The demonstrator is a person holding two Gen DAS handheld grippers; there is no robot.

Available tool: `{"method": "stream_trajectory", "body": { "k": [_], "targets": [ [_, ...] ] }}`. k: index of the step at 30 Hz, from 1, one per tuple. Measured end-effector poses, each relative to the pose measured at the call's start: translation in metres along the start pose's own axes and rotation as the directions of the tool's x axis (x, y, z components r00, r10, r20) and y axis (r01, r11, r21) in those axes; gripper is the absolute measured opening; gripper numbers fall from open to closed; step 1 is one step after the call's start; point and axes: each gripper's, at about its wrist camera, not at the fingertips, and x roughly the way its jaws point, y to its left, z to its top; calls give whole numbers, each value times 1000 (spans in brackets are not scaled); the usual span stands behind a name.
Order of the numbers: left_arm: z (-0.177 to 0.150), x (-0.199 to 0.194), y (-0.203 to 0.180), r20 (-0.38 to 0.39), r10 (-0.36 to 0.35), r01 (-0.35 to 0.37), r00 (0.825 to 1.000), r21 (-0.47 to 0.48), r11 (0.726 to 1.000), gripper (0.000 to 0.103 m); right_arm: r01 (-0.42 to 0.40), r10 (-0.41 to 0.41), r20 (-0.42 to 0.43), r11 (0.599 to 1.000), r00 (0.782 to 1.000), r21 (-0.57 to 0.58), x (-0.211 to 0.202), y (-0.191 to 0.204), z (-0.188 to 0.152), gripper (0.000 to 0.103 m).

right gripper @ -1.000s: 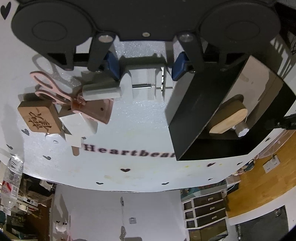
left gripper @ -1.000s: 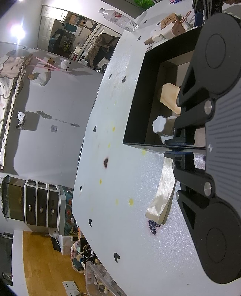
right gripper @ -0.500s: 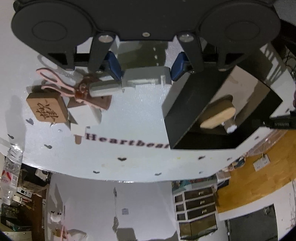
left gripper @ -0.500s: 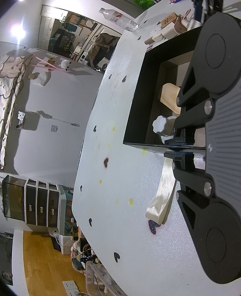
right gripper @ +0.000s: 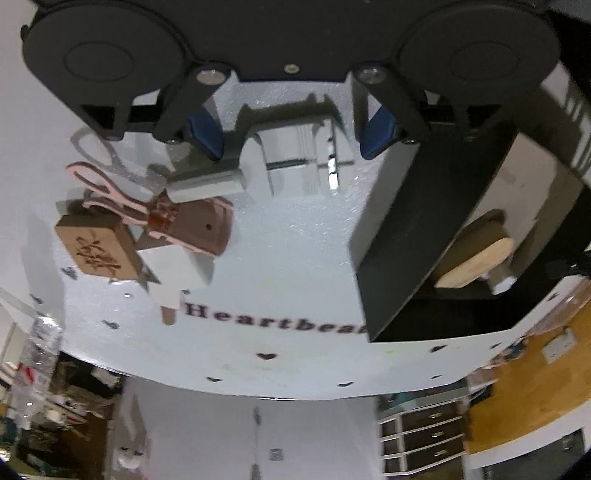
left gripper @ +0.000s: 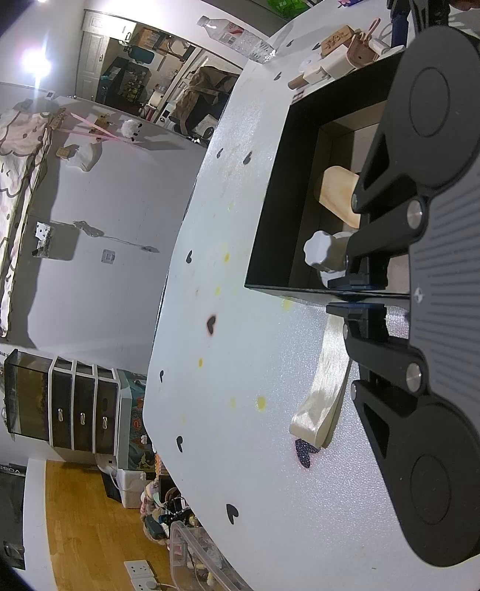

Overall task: Organize rigid objects
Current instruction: 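Lift the white plastic tool into the black box and release it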

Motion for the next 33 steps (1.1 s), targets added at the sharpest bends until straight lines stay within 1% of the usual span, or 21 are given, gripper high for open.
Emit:
{"method": "stream_trajectory", "body": {
  "k": [3, 5, 9, 12, 14, 16, 17, 19, 20, 22, 25, 26, 28, 30, 33],
  "targets": [
    [0, 0, 0, 0, 0, 0, 1000, 0, 1000, 6, 16, -16, 6, 1000, 1000, 14, 0, -2, 0, 77],
    [0, 0, 0, 1, 0, 0, 1000, -1, 1000, 6, 19, -19, 13, 1000, 1000, -5, -2, -1, 0, 66],
    [0, 0, 0, 0, 0, 0, 1000, 0, 1000, 6, -42, 43, 19, 998, 999, -35, -8, -3, -1, 65],
    [0, 0, 0, 0, 1, -1, 1000, 2, 1000, 6, -117, 120, 60, 992, 991, -52, -23, -6, 4, 65],
    [0, 0, 0, 0, 0, 0, 1000, 0, 1000, 6, -178, 185, 121, 982, 975, -69, -39, -9, 13, 65],
    [0, 0, 0, 1, 0, 0, 1000, -1, 1000, 6, -220, 237, 180, 970, 955, -107, -54, -7, 23, 65],
    [0, 0, 0, 1, 0, 0, 1000, -1, 1000, 6, -248, 272, 207, 959, 940, -136, -60, -4, 30, 65],
    [0, 0, 1, 2, 0, 0, 1000, -3, 1000, 6, -291, 332, 230, 937, 915, -194, -66, 4, 42, 65],
    [1, 0, 0, 2, 0, 0, 1000, -3, 1000, 6, -307, 354, 230, 926, 906, -218, -67, 10, 47, 65],
    [0, 0, 1, 2, 0, 0, 1000, -3, 1000, 6, -354, 418, 211, 892, 884, -281, -65, 25, 58, 65],
    [1, 0, 2, 2, -1, 1, 1000, -7, 1000, 6, -447, 510, 118, 827, 852, -340, -53, 49, 71, 65],
    [1, 0, 1, 2, 0, 0, 1000, -7, 1000, 6, -467, 521, 74, 812, 850, -351, -46, 58, 74, 65],
    [1, 0, 2, 3, -1, 1, 1000, -6, 1000, 6, -477, 511, -7, 798, 860, -368, -33, 73, 78, 65],
    [1, 1, 2, 3, -2, 2, 1000, -7, 1000, 6, -455, 467, -69, 800, 881, -392, -18, 87, 81, 65],
    [0, 0, 2, 4, -3, 3, 1000, -8, 1000, 6, -390, 383, -106, 812, 917, -435, -2, 102, 85, 65]
  ]
}}
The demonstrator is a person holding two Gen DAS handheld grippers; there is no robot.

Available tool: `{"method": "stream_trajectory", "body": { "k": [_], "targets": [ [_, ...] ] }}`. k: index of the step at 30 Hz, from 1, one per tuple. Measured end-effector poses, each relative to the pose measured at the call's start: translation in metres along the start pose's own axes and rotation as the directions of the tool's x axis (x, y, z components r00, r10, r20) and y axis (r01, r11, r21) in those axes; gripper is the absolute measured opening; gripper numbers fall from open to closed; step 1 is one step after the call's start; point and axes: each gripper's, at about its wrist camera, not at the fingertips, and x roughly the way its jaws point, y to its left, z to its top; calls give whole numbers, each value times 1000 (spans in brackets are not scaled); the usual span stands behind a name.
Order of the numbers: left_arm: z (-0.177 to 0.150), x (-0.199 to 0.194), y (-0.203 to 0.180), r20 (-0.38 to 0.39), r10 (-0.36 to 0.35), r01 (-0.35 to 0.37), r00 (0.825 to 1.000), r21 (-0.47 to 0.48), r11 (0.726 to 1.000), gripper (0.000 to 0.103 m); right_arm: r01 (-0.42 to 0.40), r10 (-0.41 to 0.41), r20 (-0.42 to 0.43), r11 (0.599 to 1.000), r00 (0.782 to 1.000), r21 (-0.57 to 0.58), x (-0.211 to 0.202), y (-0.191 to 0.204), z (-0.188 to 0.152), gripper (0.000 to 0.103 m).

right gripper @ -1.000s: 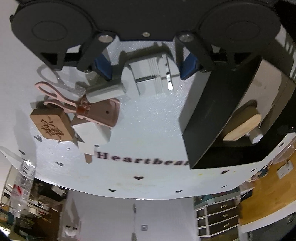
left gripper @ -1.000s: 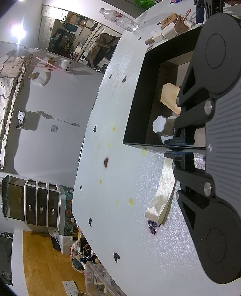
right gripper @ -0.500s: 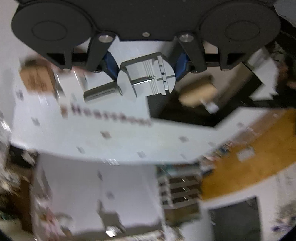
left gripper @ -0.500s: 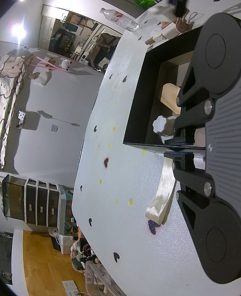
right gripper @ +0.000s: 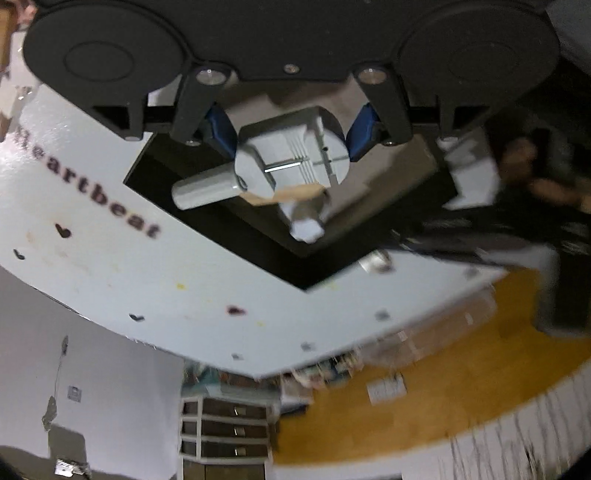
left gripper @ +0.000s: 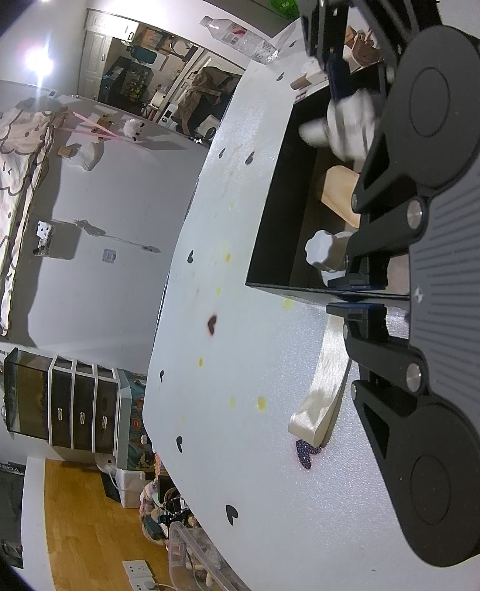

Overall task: Organize rigid objects
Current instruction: 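Lift the white plastic tool into the black box and release it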

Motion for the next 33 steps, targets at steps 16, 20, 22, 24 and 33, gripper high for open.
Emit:
{"method": "stream_trajectory", "body": {
  "k": [16, 20, 22, 24, 33],
  "targets": [
    [0, 1, -1, 0, -5, 5, 1000, 0, 1000, 6, 28, -32, -57, 998, 998, -59, 11, 6, 3, 76],
    [-1, 1, -1, 1, -3, 3, 1000, 1, 1000, 6, -3, 0, -52, 998, 999, -61, 4, 7, 1, 76],
    [-1, 1, -1, 1, -4, 4, 1000, 0, 1000, 6, -9, 6, -51, 998, 999, -57, 4, 5, 1, 76],
    [-1, 1, -1, 1, -5, 5, 1000, -3, 1000, 6, -22, 20, -43, 999, 999, -42, 5, 3, 2, 76],
    [-1, 2, -1, 1, -3, 3, 1000, 0, 1000, 6, -116, 114, -95, 993, 989, -18, 17, 6, -2, 75]
  ]
}}
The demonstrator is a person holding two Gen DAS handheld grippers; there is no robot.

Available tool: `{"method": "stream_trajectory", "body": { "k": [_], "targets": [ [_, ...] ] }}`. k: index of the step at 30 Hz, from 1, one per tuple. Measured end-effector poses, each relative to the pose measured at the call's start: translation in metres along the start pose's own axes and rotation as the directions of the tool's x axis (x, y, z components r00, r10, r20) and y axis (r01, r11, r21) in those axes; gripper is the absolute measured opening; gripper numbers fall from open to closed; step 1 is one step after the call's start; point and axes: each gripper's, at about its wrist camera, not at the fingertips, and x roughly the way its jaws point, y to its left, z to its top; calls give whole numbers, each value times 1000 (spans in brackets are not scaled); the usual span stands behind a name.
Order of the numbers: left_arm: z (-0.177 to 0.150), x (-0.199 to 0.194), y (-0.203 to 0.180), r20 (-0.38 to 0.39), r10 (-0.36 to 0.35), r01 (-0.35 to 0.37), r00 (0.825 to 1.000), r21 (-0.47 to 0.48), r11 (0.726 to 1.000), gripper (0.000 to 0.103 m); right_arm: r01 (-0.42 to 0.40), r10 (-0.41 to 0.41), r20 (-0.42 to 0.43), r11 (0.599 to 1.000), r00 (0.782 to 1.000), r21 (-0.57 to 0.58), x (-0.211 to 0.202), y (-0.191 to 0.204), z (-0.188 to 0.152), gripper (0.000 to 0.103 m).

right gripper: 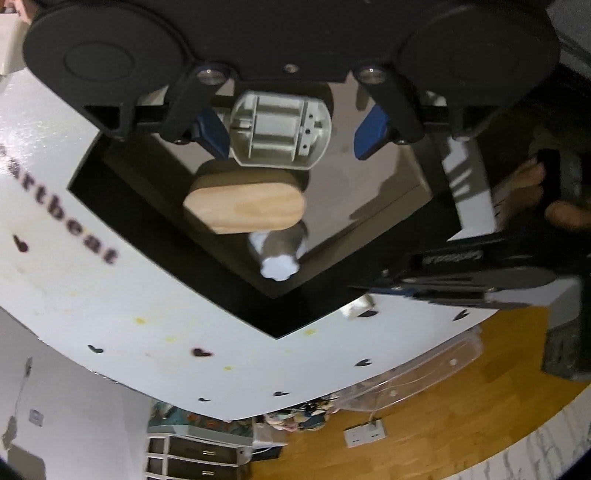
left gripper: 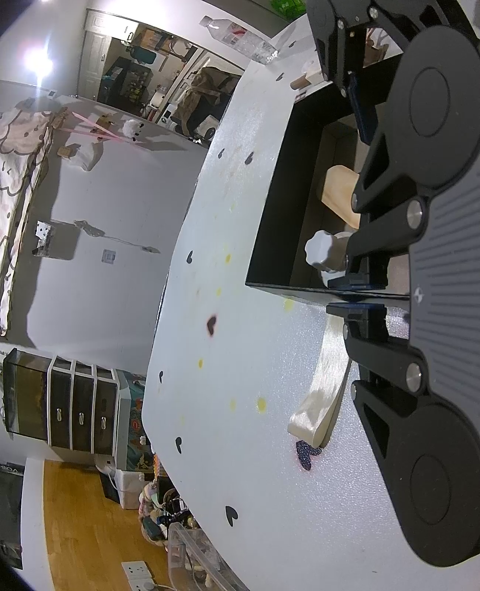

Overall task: Organize rigid objects
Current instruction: 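Lift the white plastic tool into the black box and release it, then move the right gripper back toward the pink clip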

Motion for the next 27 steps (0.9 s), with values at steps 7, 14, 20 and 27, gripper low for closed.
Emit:
{"method": "stream_trajectory", "body": {
  "k": [7, 14, 20, 27],
  "targets": [
    [-1, 1, 1, -1, 3, -3, 1000, 0, 1000, 6, 41, -45, 81, 998, 996, 41, -22, -6, -4, 76],
    [-1, 2, 1, -4, 8, -8, 1000, 2, 1000, 6, 113, -142, 241, 985, 960, 131, -63, -22, -16, 92],
    [-1, 2, 1, -4, 8, -8, 1000, 2, 1000, 6, 218, -330, 329, 917, 885, 333, -99, -56, -45, 102],
    [-1, 2, 2, -6, 11, -11, 1000, 2, 1000, 6, 400, -609, 217, 708, 762, 582, -117, -92, -89, 103]
  ]
}}
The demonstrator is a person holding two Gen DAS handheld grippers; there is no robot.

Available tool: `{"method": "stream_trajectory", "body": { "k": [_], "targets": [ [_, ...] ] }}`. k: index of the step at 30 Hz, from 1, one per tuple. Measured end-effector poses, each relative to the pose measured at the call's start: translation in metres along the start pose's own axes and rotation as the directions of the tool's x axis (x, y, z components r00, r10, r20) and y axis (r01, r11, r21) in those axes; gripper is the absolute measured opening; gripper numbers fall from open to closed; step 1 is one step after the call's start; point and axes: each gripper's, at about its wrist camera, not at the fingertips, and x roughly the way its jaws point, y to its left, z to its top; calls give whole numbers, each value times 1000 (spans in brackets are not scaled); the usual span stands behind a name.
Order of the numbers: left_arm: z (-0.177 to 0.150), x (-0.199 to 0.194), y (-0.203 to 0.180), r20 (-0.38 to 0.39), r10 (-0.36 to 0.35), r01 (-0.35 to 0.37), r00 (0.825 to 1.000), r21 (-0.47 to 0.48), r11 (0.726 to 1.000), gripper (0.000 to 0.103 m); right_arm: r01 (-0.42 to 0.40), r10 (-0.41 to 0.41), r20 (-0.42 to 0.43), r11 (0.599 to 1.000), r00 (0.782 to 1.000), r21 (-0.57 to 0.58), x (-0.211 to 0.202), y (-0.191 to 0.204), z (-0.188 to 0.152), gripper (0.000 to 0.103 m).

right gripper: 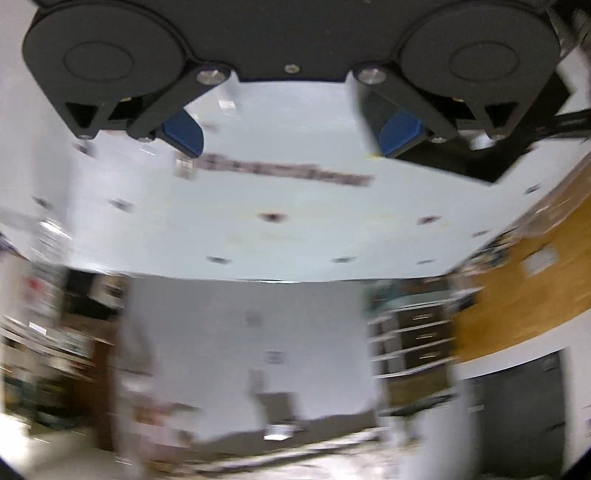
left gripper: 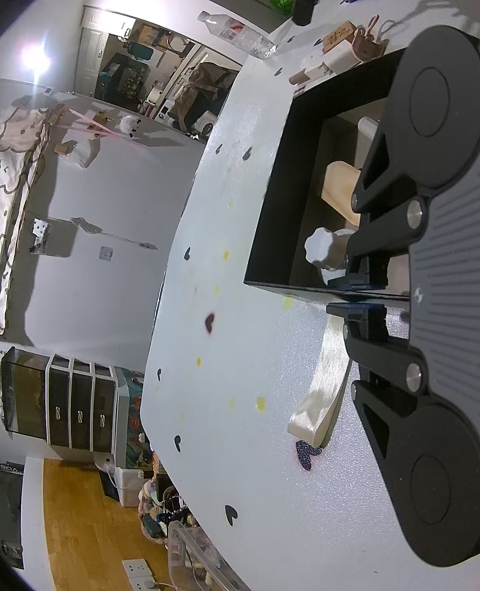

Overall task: Organize rigid objects
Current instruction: 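Move the right gripper back toward the pink clip, then grasp the pink clip with the right gripper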

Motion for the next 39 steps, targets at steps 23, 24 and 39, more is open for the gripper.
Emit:
{"method": "stream_trajectory", "body": {
  "k": [23, 24, 39],
  "targets": [
    [0, 0, 0, -1, 2, -2, 1000, 1, 1000, 6, 50, -50, -9, 998, 999, -40, 19, -5, -62, 93],
    [0, 0, 0, -2, 2, -2, 1000, 1, 1000, 6, 45, -46, -14, 998, 999, -39, 20, -4, -62, 90],
    [1, 0, -1, -2, 3, -3, 1000, 1, 1000, 6, 167, -170, -50, 984, 984, -55, 39, 2, -68, 62]
  ]
}}
